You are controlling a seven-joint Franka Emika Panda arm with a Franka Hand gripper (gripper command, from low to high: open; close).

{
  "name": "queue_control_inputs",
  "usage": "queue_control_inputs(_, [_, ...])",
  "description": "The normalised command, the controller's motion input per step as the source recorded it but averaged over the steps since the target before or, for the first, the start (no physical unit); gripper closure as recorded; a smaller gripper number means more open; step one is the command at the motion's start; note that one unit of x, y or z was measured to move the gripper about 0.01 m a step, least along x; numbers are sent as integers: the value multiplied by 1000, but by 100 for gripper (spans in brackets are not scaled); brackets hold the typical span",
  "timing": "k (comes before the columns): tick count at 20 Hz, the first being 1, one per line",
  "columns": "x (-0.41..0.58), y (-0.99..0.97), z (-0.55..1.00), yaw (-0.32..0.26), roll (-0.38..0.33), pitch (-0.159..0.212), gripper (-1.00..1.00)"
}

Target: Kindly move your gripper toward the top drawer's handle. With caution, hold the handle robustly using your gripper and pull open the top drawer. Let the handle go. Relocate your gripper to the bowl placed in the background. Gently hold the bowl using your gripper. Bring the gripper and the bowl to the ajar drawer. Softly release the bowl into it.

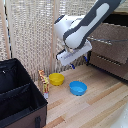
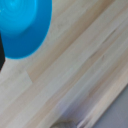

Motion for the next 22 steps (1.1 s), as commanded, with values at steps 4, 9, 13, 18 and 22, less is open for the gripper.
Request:
queue_control_inputs(4, [956,94,-20,-61,202,13,-100])
queue_control_inputs(9, [866,33,-83,-89,225,6,-100])
queue_control_inputs(13, [431,-1,-322,-276,94,-11,-100])
queue_control_inputs(18, [165,28,-339,-339,11,-64,-100])
queue_control_inputs(22, [384,64,-296,-175,32,-25,-100])
